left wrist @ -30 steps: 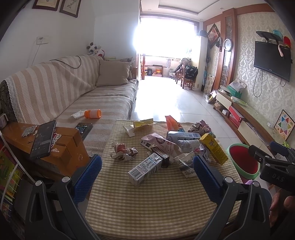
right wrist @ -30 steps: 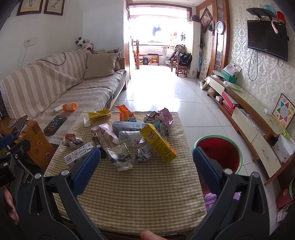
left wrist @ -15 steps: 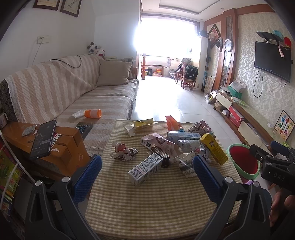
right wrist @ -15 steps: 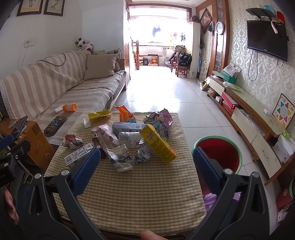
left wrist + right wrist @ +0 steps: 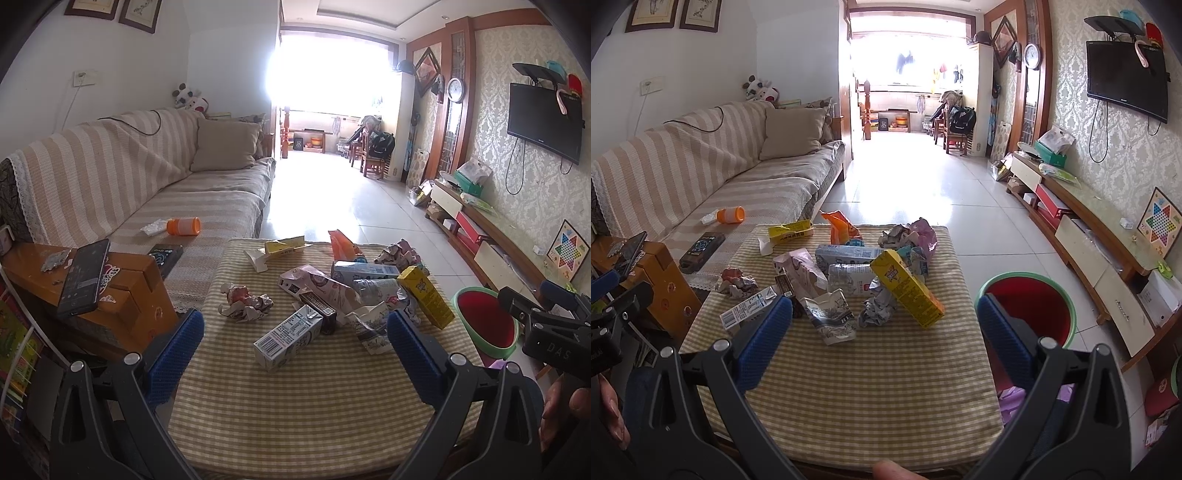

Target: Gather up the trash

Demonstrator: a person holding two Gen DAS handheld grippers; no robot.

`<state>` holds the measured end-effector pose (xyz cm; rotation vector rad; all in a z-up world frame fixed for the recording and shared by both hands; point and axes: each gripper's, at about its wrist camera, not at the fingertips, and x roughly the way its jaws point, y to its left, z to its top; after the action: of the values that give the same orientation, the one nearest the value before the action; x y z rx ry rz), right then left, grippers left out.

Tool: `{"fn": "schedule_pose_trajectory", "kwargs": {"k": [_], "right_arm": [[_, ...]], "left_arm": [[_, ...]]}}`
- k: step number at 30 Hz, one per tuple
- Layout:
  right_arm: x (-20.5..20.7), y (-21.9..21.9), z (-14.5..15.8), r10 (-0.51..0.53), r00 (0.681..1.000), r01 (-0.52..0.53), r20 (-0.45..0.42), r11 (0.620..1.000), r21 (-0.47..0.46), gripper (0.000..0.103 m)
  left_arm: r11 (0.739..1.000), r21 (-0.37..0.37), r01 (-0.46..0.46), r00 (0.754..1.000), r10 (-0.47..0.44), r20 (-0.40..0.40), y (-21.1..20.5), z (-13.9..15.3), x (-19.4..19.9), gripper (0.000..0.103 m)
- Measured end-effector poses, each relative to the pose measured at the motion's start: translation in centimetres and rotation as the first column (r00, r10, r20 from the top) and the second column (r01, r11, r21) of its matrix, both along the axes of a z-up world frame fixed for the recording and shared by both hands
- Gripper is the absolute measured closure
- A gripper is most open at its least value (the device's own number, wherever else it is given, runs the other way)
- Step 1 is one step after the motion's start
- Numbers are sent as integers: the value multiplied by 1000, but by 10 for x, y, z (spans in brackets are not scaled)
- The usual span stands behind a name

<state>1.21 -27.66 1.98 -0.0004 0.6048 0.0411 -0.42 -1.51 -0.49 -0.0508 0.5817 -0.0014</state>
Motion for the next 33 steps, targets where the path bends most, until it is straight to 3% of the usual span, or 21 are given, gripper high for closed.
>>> {"fn": "schedule_pose_trajectory", "kwargs": {"k": [20,25,28,33], "right_arm": [[9,1,-19,16,999,-18,-36,999,-41,4],[27,10,-44,101,990,-111,-98,989,-102,4],[43,2,-56,93,989,-104,-115,990,-99,4],[84,-18,-73,93,976,-117,-195,987,-114,4]], "left_arm": [[1000,-7,-5,999,5,-48,10,-11,9,8],[998,28,55,990,-51,-134,10,-34,34,8],[995,48,93,977,-81,-197,12,-48,55,8],[976,59,209,929,-180,-324,8,-76,95,8]]}}
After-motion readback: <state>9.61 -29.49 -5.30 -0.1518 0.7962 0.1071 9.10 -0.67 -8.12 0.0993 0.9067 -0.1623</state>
